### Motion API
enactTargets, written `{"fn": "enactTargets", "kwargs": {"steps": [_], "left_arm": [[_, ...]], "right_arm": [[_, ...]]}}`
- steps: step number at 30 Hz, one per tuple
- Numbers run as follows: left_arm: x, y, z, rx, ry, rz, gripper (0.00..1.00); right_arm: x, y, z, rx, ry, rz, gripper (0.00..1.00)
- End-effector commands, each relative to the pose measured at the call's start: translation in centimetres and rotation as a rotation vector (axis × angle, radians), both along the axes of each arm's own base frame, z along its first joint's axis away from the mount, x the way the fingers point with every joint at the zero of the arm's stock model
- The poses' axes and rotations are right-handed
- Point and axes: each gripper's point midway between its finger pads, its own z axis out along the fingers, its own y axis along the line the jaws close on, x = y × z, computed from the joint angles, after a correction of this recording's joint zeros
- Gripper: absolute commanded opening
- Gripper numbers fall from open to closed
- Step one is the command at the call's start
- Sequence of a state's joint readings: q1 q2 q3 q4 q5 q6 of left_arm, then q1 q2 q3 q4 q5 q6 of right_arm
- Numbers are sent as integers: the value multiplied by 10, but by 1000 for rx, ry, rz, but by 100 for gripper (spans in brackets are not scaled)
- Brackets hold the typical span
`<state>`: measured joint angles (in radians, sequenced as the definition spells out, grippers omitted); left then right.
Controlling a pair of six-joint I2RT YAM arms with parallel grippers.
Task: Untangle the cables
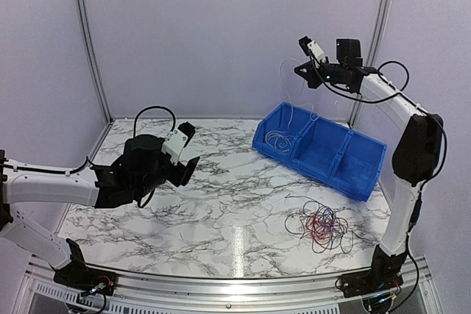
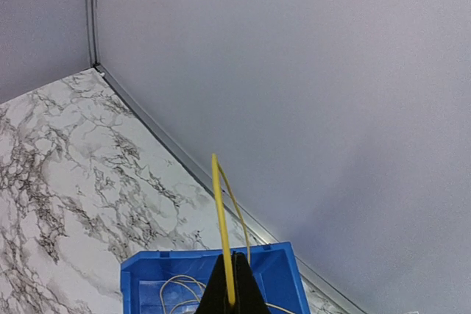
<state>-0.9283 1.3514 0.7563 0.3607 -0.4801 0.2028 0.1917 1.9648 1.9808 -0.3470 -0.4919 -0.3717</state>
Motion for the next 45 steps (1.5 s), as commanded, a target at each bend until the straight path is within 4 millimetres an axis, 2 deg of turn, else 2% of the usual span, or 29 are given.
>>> {"fn": "enactTargets", "kwargs": {"steps": [1,7,12,15,19,25,31,39,42,45], "left_arm": [[-1,0,13,-11,-11,-13,75],[-2,-1,15,-18,-7,-21,75],[-3,-1,12,-14,1,-27,75],[-4,-2,11,-13,6,-33,75],[-4,-1,15,-16,2,-31,75],[-5,-1,18,-21,-5,-35,75],[-7,-1,21,-24,-9,-42,75],[-8,0,22,-24,-10,-47,75],[-8,0,22,-23,-11,-46,75],[-8,1,22,-20,-12,-47,75]], "right_arm": [[-31,26,26,71,-27,173,0],[-44,39,14,102,23,288,0],[-32,37,-1,116,66,257,0],[-13,25,-17,118,98,171,0],[4,14,-48,91,155,92,0],[9,7,-91,50,228,39,0],[14,-6,-116,15,257,-42,0],[21,-31,-131,-47,276,-184,0],[15,-38,-133,-71,288,-204,0],[-1,-42,-128,-92,285,-198,0]]}}
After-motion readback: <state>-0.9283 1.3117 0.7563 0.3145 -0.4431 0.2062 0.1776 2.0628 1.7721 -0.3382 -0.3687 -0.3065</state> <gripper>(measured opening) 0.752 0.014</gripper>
